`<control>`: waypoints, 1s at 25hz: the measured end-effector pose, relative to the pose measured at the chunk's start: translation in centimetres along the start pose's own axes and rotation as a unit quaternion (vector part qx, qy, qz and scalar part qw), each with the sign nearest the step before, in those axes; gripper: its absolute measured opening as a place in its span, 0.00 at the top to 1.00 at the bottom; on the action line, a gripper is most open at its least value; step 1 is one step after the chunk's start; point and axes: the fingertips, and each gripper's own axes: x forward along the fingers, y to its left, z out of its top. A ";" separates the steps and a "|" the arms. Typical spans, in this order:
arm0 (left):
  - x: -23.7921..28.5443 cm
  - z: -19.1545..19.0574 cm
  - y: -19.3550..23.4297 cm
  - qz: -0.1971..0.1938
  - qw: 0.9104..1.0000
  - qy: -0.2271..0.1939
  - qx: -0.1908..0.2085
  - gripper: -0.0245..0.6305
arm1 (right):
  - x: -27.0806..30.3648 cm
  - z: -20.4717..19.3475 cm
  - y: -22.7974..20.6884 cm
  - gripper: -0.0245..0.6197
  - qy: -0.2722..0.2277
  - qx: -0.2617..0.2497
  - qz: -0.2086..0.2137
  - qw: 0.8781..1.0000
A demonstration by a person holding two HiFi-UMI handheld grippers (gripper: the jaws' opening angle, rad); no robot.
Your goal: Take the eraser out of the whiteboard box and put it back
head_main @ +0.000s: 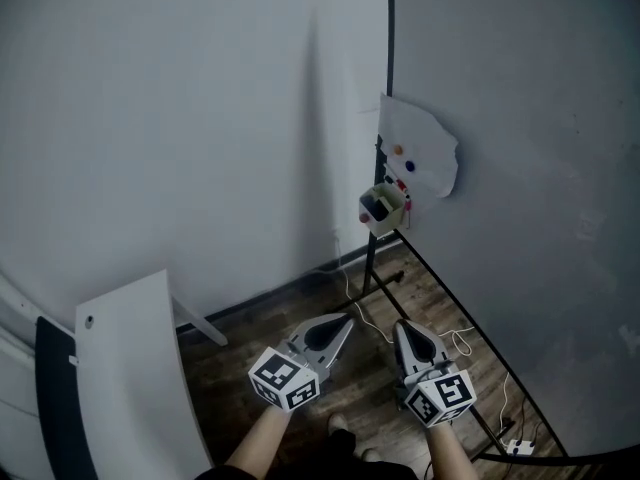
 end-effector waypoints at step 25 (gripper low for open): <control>7.9 0.1 10.7 -0.017 0.999 0.018 -0.021 0.95 | 10.0 -0.7 -7.1 0.96 0.019 0.000 -0.035 0.999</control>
